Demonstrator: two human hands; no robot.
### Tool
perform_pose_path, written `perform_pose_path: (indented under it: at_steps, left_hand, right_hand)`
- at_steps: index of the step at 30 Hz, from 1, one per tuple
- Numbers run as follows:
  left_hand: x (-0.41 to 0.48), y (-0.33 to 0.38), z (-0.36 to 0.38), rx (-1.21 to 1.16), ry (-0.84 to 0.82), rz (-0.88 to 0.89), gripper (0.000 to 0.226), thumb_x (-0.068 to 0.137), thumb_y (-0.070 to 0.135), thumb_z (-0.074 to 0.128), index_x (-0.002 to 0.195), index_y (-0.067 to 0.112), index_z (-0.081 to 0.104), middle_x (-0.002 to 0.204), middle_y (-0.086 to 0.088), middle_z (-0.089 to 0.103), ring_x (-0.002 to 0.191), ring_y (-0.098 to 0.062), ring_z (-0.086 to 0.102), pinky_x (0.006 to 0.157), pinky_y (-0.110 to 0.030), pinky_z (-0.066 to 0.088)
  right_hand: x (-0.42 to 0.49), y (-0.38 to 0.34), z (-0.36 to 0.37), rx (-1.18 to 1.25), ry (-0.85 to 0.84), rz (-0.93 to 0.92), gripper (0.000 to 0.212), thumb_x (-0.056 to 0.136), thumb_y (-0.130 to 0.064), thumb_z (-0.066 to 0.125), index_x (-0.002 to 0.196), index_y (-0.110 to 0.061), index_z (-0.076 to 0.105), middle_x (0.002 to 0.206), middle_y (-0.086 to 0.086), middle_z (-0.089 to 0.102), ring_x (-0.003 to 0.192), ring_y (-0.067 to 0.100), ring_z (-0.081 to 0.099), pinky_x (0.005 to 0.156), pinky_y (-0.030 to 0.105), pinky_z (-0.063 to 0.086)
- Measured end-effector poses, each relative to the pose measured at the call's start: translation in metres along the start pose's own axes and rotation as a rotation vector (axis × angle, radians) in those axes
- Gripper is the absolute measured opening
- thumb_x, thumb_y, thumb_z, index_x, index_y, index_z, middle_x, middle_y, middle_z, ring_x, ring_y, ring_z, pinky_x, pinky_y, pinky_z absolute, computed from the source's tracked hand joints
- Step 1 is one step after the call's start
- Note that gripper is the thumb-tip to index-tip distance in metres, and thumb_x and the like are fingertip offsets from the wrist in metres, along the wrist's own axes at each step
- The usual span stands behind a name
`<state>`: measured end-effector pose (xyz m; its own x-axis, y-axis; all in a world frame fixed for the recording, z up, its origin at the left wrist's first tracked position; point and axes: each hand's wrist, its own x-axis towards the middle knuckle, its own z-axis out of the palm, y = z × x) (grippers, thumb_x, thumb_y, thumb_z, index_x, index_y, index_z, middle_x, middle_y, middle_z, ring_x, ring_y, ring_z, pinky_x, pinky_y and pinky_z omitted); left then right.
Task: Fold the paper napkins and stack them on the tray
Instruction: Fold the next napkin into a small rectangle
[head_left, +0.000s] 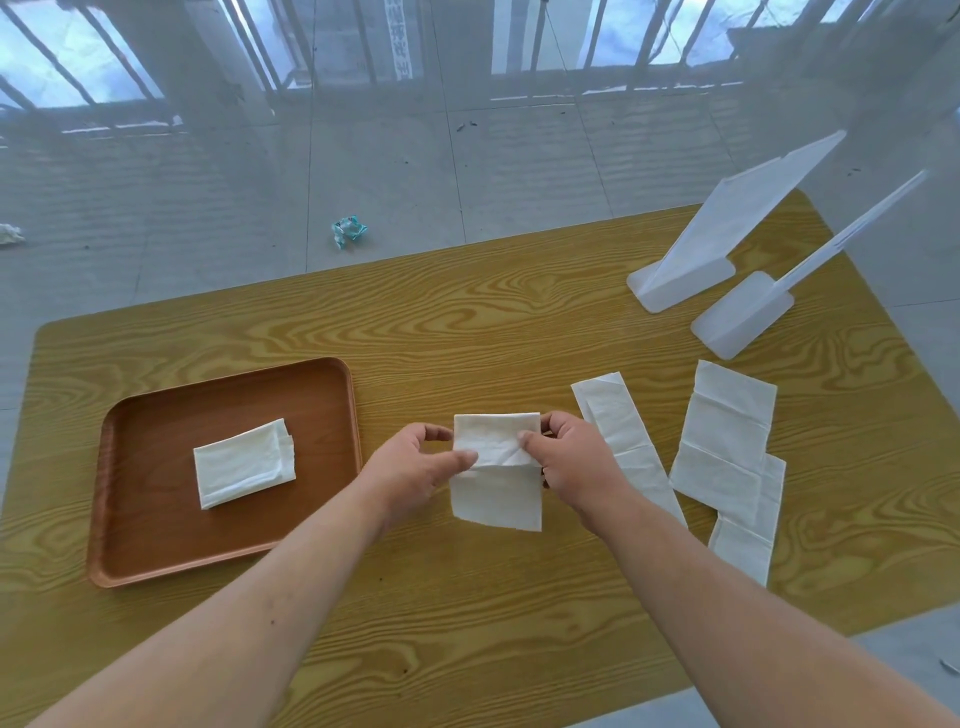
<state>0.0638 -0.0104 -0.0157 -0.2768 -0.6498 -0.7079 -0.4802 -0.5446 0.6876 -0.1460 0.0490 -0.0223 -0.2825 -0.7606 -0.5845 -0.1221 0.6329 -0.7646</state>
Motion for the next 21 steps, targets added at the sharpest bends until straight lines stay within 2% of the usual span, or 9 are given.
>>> perform_pose_path:
  at_steps: [2,4,5,7,10,12,16,19,21]
  left_hand:
    - [-0.001,-0.010,0.000,0.280,0.132,0.049,0.066,0.080,0.055,0.081,0.132,0.034,0.048,0.110,0.007,0.069,0.093,-0.010,0.068,0.072,-0.025,0.052]
    - [-0.004,-0.020,0.001,0.668,0.305,0.250,0.069,0.083,0.061,0.071,0.139,0.034,0.041,0.118,0.010,0.057,0.104,-0.011,0.060,0.081,-0.030,0.049]
    - [-0.007,-0.024,0.002,0.792,0.321,0.389,0.064,0.085,0.060,0.066,0.138,0.032,0.044,0.122,0.009,0.056,0.110,-0.012,0.057,0.087,-0.031,0.049]
    - [-0.011,-0.029,0.004,1.001,0.196,0.608,0.056,0.088,0.060,0.058,0.136,0.030,0.050,0.127,0.009,0.055,0.118,-0.014,0.053,0.099,-0.033,0.047]
    - [-0.012,-0.038,0.009,1.296,0.023,0.721,0.056,0.091,0.061,0.052,0.137,0.030,0.053,0.131,0.007,0.053,0.121,-0.018,0.049,0.105,-0.037,0.043]
    - [-0.012,-0.039,0.013,1.336,0.028,0.751,0.046,0.096,0.054,0.051,0.132,0.027,0.060,0.128,0.004,0.057,0.117,-0.022,0.052,0.100,-0.040,0.046]
    - [-0.011,-0.035,0.021,1.316,0.107,0.848,0.024,0.099,0.037,0.054,0.098,0.020,0.071,0.101,0.001,0.067,0.095,-0.025,0.060,0.082,-0.043,0.053]
    - [-0.009,-0.032,0.024,1.186,0.087,0.759,0.024,0.097,0.040,0.053,0.098,0.023,0.070,0.101,0.006,0.065,0.096,-0.018,0.055,0.087,-0.036,0.049]
    - [-0.010,-0.029,0.022,1.023,0.087,0.680,0.021,0.094,0.044,0.055,0.095,0.028,0.067,0.097,0.012,0.064,0.093,-0.011,0.053,0.085,-0.031,0.048]
  right_hand:
    - [0.000,0.004,0.001,-0.236,0.113,-0.078,0.015,0.093,-0.029,0.065,0.106,-0.021,0.064,0.094,-0.005,0.071,0.087,0.017,0.067,0.081,0.047,0.059]
    - [-0.006,0.012,0.001,-0.506,0.246,-0.246,0.034,0.092,-0.031,0.066,0.123,-0.022,0.057,0.106,-0.007,0.064,0.100,0.014,0.059,0.087,0.038,0.054]
    - [-0.010,0.017,-0.001,-0.612,0.284,-0.361,0.038,0.091,-0.028,0.067,0.126,-0.019,0.055,0.111,-0.004,0.062,0.105,0.017,0.055,0.090,0.037,0.051]
    - [-0.021,0.027,-0.004,-0.772,0.260,-0.566,0.035,0.089,-0.025,0.067,0.123,-0.017,0.058,0.110,0.000,0.061,0.104,0.021,0.054,0.092,0.038,0.050]
    - [-0.036,0.046,-0.006,-0.972,0.043,-0.727,0.023,0.093,-0.034,0.060,0.111,-0.021,0.063,0.103,-0.003,0.060,0.095,0.019,0.053,0.087,0.040,0.051]
    - [-0.043,0.060,-0.004,-1.081,-0.062,-0.755,0.028,0.094,-0.044,0.055,0.111,-0.023,0.063,0.106,-0.003,0.059,0.097,0.019,0.052,0.089,0.038,0.051]
    - [-0.046,0.064,0.000,-1.108,-0.056,-0.741,0.032,0.096,-0.050,0.051,0.113,-0.026,0.061,0.111,-0.004,0.058,0.101,0.019,0.052,0.092,0.036,0.049]
    - [-0.045,0.060,0.001,-1.108,-0.058,-0.744,0.031,0.095,-0.051,0.050,0.111,-0.026,0.060,0.109,-0.004,0.057,0.100,0.018,0.051,0.092,0.037,0.049]
    - [-0.044,0.056,0.000,-1.099,-0.066,-0.727,0.036,0.093,-0.055,0.052,0.114,-0.026,0.060,0.109,-0.005,0.057,0.101,0.017,0.051,0.093,0.034,0.048]
